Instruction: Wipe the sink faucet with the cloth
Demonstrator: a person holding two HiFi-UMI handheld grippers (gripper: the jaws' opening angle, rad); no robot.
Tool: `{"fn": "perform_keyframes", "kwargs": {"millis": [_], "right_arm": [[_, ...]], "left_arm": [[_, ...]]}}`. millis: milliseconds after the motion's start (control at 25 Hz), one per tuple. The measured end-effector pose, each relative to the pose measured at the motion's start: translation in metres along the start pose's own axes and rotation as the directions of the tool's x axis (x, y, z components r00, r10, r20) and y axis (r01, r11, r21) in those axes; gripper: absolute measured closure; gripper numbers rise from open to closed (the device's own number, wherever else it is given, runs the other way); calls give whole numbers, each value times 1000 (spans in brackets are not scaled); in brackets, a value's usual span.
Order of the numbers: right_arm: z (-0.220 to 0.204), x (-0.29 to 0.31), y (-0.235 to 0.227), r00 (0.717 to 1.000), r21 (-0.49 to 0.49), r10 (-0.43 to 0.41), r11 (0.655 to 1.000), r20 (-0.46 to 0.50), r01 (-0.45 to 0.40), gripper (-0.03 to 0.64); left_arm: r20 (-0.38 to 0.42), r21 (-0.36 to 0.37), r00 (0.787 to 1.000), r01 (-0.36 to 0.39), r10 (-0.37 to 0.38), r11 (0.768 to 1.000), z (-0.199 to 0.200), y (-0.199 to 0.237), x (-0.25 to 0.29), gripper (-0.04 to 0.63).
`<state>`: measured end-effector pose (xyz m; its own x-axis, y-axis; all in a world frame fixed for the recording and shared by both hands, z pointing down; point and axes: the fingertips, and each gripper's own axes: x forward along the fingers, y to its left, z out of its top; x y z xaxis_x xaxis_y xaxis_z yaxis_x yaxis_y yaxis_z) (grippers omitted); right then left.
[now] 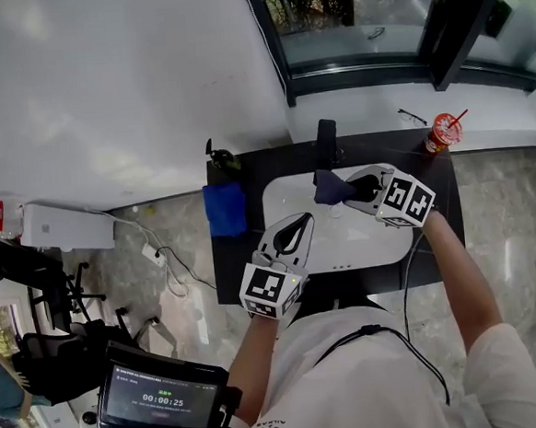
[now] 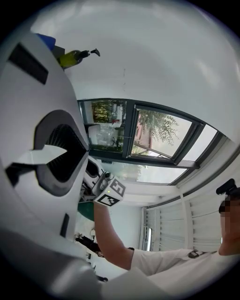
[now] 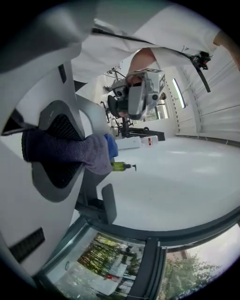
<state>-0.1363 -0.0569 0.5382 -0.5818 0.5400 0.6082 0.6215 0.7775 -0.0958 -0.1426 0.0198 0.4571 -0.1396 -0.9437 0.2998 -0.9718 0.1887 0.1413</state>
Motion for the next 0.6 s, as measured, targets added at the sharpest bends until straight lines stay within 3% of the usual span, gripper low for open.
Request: {"fn": "perform_keyframes", "kwargs": {"millis": [200, 400, 600], "right_arm": [[-55, 14, 4, 987, 50, 65, 997, -148, -58, 497], [-91, 39, -44, 953, 57, -35, 997, -300, 55, 497], [-81, 53, -95, 958, 100, -172, 975, -229, 199, 497]], "left_arm": [[-12, -6, 999, -30, 30, 1000, -7, 0, -14, 601], [-23, -11, 998, -51, 50, 999, -10, 5, -22, 601], [-28, -6, 996, -82, 82, 997, -11, 12, -29, 601]]}}
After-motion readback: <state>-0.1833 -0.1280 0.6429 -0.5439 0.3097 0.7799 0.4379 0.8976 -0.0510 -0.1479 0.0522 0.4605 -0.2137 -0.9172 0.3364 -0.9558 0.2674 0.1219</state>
